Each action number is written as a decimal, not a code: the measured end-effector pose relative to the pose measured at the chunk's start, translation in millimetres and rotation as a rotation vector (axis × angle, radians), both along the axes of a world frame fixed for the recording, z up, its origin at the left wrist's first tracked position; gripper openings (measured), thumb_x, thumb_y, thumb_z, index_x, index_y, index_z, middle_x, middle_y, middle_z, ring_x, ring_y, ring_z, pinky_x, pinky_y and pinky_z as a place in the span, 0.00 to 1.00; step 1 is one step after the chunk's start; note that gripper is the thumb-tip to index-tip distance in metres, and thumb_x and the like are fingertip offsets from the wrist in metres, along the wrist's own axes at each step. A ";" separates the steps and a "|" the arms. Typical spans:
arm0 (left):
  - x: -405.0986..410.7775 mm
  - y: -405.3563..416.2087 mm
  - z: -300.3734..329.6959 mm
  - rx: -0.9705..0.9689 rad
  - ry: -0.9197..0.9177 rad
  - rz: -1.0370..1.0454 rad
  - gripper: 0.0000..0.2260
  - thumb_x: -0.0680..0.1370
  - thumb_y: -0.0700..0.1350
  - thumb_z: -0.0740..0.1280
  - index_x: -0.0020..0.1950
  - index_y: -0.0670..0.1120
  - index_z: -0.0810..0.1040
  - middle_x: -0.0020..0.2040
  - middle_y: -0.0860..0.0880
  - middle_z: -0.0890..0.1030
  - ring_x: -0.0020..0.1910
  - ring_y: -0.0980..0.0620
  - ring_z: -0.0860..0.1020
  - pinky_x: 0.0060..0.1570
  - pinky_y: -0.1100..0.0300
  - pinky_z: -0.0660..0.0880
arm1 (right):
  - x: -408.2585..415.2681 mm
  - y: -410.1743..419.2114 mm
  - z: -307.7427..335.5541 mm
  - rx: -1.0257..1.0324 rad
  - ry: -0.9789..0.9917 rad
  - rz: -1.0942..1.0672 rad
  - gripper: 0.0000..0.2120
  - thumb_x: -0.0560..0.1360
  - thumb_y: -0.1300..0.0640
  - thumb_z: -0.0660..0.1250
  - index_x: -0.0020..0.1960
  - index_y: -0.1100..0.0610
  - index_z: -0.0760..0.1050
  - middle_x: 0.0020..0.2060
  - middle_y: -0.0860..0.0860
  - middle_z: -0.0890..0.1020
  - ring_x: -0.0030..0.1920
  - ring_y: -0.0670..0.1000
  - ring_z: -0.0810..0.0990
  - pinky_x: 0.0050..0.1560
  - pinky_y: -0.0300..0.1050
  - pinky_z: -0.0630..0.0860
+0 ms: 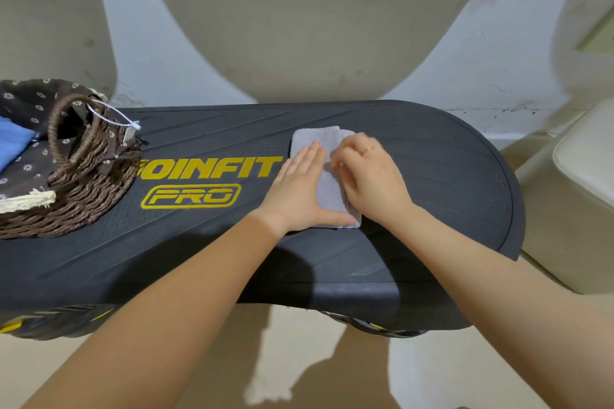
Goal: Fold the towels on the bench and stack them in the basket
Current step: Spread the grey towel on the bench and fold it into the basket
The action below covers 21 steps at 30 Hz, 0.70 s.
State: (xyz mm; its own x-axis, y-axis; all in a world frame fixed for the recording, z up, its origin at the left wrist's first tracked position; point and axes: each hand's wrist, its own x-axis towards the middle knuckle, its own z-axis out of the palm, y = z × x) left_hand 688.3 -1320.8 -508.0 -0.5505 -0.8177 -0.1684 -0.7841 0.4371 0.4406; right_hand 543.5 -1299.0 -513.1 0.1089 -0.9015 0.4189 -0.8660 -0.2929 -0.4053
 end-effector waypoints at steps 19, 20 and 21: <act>59.4 1.5 9.7 0.257 0.208 -0.089 0.49 0.64 0.51 0.78 0.75 0.54 0.49 0.76 0.57 0.54 0.74 0.59 0.51 0.73 0.58 0.54 | 6.8 24.7 42.8 0.283 0.164 0.187 0.05 0.72 0.62 0.63 0.45 0.64 0.73 0.40 0.58 0.76 0.37 0.56 0.71 0.38 0.45 0.63; 64.1 2.5 14.0 0.265 0.282 -0.050 0.47 0.63 0.50 0.79 0.73 0.56 0.53 0.73 0.57 0.62 0.72 0.58 0.59 0.71 0.57 0.60 | 12.0 24.4 52.9 0.284 0.043 0.158 0.06 0.71 0.60 0.62 0.41 0.63 0.71 0.35 0.55 0.74 0.34 0.52 0.68 0.37 0.45 0.63; 69.4 4.9 19.7 0.245 0.387 0.005 0.43 0.62 0.48 0.79 0.70 0.56 0.58 0.67 0.60 0.69 0.68 0.60 0.66 0.67 0.59 0.65 | 18.1 24.5 63.0 0.295 -0.084 0.128 0.08 0.70 0.58 0.60 0.40 0.64 0.72 0.32 0.52 0.72 0.32 0.47 0.68 0.35 0.42 0.65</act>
State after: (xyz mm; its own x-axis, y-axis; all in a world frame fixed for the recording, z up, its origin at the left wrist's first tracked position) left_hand 757.7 -1315.9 -488.2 -0.6072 -0.7822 -0.1397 -0.5431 0.2802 0.7915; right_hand 561.6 -1274.5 -450.1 0.2054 -0.9665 0.1541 -0.7898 -0.2567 -0.5570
